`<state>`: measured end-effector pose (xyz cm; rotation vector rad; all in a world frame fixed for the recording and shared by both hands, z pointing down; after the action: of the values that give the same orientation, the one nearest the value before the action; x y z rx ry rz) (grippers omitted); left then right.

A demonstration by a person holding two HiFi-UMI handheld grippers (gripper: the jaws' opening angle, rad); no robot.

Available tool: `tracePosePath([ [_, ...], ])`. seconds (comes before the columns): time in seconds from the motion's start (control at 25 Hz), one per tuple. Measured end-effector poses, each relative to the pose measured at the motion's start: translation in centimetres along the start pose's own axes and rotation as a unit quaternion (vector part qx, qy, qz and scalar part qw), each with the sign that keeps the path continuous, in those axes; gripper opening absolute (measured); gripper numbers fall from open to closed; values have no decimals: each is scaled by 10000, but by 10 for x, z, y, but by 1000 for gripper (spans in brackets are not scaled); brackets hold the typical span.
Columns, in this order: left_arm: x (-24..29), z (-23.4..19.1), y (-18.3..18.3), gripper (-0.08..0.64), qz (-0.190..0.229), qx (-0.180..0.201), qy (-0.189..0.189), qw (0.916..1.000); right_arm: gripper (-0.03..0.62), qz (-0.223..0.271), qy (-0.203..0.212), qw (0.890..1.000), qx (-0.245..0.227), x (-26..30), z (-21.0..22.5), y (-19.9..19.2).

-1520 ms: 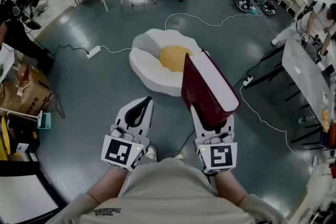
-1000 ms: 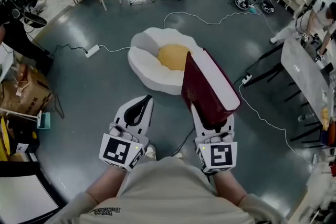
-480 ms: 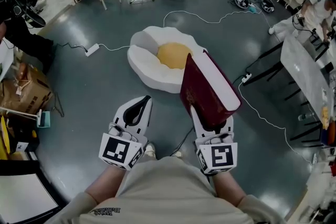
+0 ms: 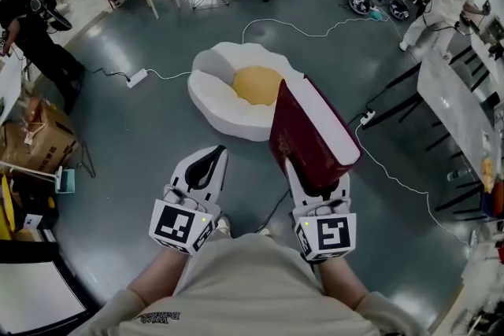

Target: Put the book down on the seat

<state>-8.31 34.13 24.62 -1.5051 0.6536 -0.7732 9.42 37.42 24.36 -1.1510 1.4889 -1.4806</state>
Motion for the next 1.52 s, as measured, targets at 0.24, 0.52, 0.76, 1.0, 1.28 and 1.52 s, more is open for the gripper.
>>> tracePosePath([
  [0.24, 3, 20, -1, 3, 12, -8, 35, 10000, 233, 44, 81, 10000, -26, -11, 10, -1],
  [0.52, 1, 39, -5, 3, -26, 31, 173, 9998, 233, 32, 150, 9998, -98, -30, 27, -8],
  [0.76, -2, 56, -7, 3, -38, 76, 284, 9996, 233, 55, 51, 9999, -114, -46, 51, -13],
  [1.0, -2, 66, -13, 4, -54, 117, 337, 9994, 233, 107, 62, 9998, -147, -53, 63, -17],
  [1.28, 11, 56, -24, 4, 21, 169, 367, 9992, 233, 193, 123, 9995, -198, -39, 65, -26],
  [1.52, 29, 39, -38, 4, 65, 107, 392, 9992, 233, 163, 134, 9995, -215, -16, 68, -40],
])
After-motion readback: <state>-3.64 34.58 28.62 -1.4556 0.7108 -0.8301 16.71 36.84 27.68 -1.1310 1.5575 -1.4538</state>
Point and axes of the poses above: the fingertips, and each gripper's own axes: x forward along the fingers, z to its right, y out of its top, the point moved 4 cm from there along -x, backward along the fingers, and after that the axes turned 5 degrees about y, right-handed, at the moved point
